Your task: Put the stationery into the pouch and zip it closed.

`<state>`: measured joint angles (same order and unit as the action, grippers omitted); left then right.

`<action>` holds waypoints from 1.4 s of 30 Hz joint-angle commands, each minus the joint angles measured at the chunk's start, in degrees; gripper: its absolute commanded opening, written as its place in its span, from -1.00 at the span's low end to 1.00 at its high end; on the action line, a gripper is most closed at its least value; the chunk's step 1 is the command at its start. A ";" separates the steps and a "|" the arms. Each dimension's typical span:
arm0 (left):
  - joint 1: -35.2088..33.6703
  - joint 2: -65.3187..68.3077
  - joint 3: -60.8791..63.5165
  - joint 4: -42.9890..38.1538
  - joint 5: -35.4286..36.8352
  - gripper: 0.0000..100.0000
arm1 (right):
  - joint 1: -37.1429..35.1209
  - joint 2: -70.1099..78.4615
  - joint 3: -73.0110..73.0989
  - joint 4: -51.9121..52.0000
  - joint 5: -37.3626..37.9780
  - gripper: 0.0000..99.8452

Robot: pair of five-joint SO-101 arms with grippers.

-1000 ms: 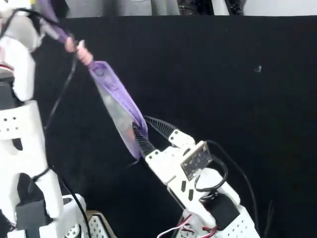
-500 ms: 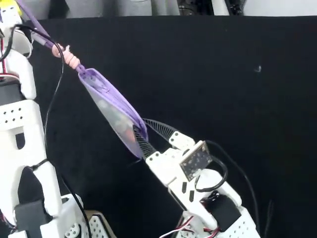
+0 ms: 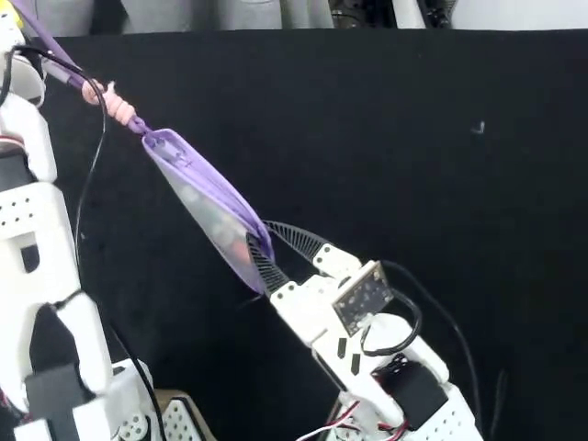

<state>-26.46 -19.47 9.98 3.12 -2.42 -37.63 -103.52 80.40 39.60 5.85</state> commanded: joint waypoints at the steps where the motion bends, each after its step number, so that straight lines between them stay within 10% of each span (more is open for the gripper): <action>1: -4.70 7.65 -12.62 -1.93 -0.79 -0.94 | 0.53 -4.79 -1.27 1.93 0.53 -0.98; 11: -10.33 34.46 -41.01 0.00 -0.79 -0.94 | 0.53 -4.79 -1.27 1.85 0.53 -0.98; 17: -8.75 37.45 -53.49 17.93 -0.70 -0.93 | 0.53 -4.79 -1.10 1.49 0.53 -0.98; 26: 4.88 37.36 -72.48 53.54 -0.79 -0.69 | 0.88 -4.79 -1.19 1.49 0.53 -0.98; 42: 38.73 37.98 -95.78 94.07 -11.69 -0.68 | 12.40 -4.88 -7.69 4.31 0.00 -0.98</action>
<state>6.07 19.30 -83.03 90.95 -12.70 -26.46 -103.52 76.00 43.56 5.93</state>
